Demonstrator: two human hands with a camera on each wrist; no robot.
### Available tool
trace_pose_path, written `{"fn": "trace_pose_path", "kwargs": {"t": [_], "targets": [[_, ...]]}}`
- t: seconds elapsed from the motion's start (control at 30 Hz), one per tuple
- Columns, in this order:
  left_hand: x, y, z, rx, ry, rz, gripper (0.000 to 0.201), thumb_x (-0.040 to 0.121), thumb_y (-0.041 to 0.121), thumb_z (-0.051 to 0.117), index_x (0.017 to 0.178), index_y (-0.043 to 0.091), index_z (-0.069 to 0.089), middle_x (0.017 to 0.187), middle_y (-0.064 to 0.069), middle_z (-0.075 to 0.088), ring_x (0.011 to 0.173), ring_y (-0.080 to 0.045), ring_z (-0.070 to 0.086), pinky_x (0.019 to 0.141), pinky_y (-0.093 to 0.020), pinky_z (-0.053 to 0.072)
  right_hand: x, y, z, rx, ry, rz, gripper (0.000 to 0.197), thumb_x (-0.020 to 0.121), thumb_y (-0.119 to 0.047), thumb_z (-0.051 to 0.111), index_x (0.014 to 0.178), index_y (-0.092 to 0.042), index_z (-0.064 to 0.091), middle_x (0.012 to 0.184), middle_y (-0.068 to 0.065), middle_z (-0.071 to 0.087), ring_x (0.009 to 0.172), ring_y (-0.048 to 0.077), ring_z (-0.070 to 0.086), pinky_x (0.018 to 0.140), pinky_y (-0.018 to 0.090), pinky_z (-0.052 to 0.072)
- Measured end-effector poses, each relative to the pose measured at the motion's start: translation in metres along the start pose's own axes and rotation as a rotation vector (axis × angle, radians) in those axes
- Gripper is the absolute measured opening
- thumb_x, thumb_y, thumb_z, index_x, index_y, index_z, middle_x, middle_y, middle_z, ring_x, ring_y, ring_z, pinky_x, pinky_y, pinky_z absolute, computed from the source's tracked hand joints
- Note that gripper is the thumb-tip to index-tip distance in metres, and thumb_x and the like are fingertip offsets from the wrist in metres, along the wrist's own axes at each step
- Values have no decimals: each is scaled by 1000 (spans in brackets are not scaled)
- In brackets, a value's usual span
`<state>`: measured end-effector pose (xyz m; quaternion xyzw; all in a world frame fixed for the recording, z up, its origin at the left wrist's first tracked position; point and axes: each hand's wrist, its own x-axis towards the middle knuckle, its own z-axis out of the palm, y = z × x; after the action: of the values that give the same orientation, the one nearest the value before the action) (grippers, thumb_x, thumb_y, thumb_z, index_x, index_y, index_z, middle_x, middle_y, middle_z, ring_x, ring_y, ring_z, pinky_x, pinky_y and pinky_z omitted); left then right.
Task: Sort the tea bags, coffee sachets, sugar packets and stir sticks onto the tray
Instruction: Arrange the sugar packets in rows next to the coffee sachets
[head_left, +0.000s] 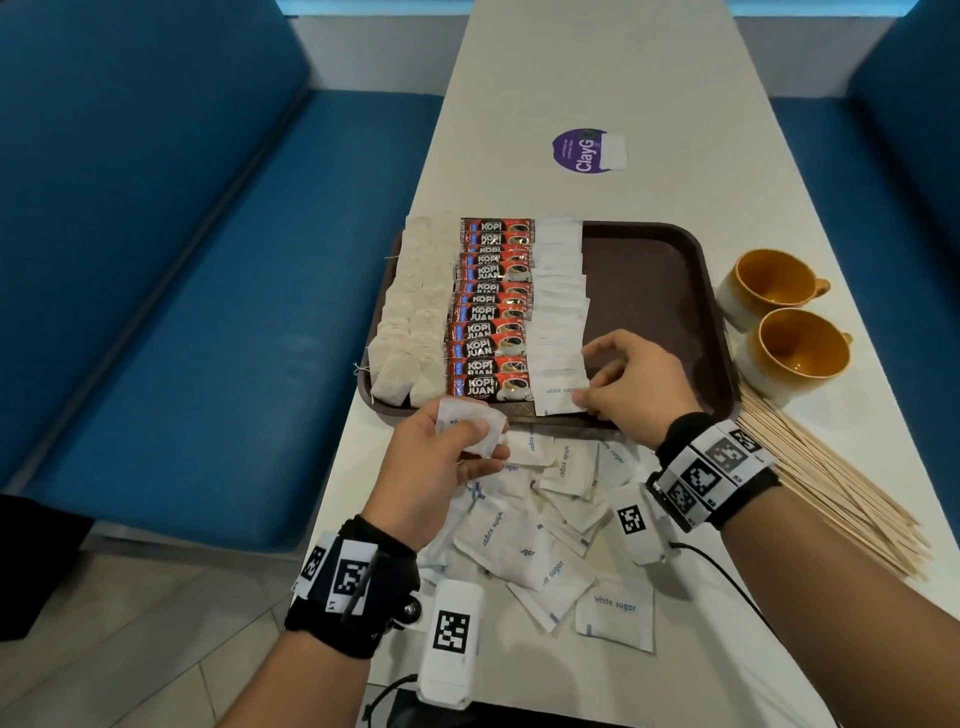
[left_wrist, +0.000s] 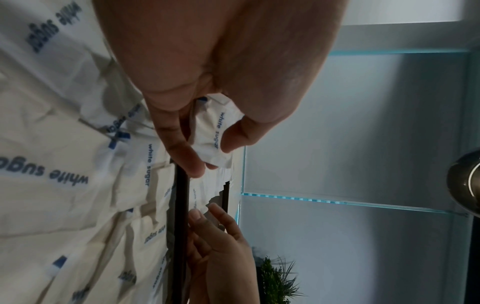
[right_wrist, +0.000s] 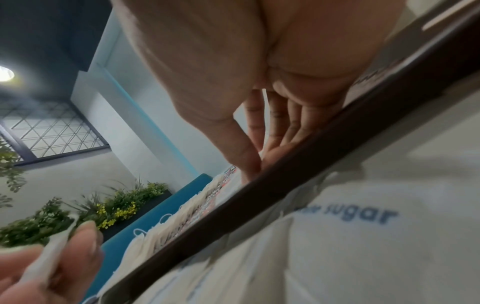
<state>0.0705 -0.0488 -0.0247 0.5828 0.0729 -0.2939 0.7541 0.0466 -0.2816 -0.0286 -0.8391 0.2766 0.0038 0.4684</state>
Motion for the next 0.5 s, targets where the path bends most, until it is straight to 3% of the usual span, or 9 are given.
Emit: {"fn": "trace_pose_path", "kwargs": {"t": [0.23, 0.3, 0.4, 0.5], "targets": [[1, -3, 2, -35, -9, 42, 41, 96, -19, 36, 123, 4, 55, 115, -16, 70, 90, -40, 75, 73, -31, 62, 2, -3, 5, -97, 7, -20, 40, 76, -17, 90, 104, -24, 62, 86, -1, 68, 79, 14, 67, 67, 23, 49], [2, -3, 2, -58, -7, 48, 39, 96, -20, 39, 127, 1, 51, 119, -18, 70, 92, -42, 75, 72, -30, 62, 1, -4, 4, -103, 3, -13, 39, 77, -19, 89, 104, -24, 61, 87, -2, 67, 80, 14, 66, 64, 22, 46], [2, -2, 2, -91, 12, 50, 34, 96, -17, 50, 125, -1, 50, 112, -21, 72, 90, -43, 75, 70, -30, 62, -4, -6, -1, -44, 36, -11, 34, 82, -23, 84, 105, -25, 59, 87, 0, 68, 79, 15, 67, 63, 23, 46], [4, 0, 3, -51, 40, 80, 32, 92, -12, 63, 120, 2, 54, 107, -21, 75, 85, -32, 75, 71, -31, 62, -18, -15, -5, 43, 31, -60, 23, 89, -31, 78, 105, -28, 63, 89, 2, 69, 78, 14, 67, 66, 24, 52]]}}
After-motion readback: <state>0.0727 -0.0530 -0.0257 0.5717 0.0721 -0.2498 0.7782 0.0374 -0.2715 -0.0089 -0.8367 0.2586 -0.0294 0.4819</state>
